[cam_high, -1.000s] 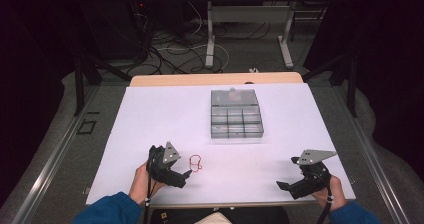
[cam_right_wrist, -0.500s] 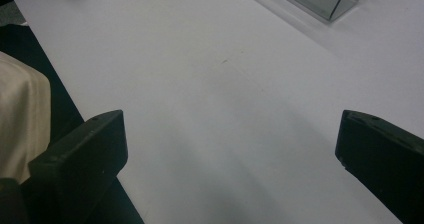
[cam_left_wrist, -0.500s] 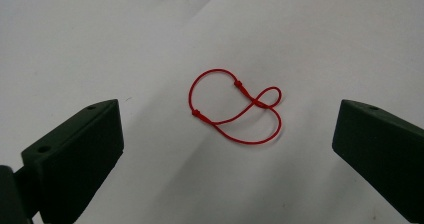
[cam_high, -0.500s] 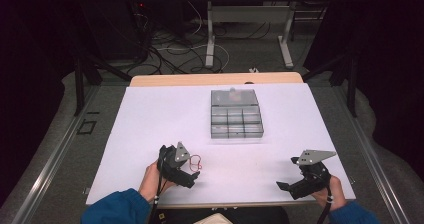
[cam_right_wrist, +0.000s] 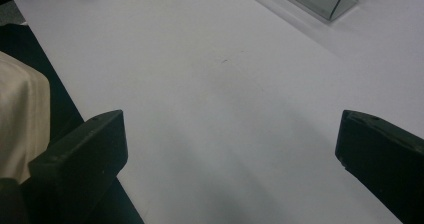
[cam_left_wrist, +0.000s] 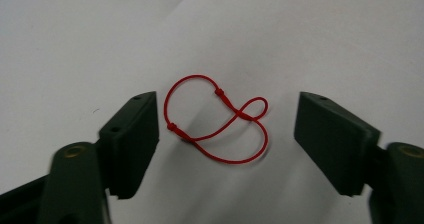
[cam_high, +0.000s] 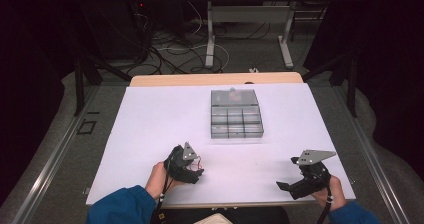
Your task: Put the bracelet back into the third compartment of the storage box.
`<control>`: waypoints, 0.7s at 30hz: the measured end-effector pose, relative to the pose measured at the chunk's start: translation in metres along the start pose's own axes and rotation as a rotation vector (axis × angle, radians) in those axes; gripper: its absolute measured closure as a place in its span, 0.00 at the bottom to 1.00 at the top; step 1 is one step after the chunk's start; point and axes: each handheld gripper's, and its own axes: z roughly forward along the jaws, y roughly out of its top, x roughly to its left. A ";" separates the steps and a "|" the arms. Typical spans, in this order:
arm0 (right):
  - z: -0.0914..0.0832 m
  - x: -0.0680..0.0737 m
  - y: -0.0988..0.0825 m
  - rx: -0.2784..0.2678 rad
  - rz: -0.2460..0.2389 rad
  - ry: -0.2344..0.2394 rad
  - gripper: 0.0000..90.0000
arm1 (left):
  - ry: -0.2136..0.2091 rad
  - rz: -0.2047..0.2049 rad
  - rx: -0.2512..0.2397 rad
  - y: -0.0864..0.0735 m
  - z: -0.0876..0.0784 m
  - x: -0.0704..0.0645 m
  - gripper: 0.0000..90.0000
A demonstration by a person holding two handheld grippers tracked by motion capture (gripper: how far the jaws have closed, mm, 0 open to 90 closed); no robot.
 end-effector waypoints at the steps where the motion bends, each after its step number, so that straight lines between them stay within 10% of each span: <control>1: 0.000 0.000 0.000 0.000 0.000 0.000 0.00 | -0.007 -0.001 -0.002 0.000 0.001 0.000 0.34; 21: 0.000 0.000 0.000 0.002 -0.005 0.007 0.00 | -0.091 -0.023 0.016 0.000 0.005 0.005 0.83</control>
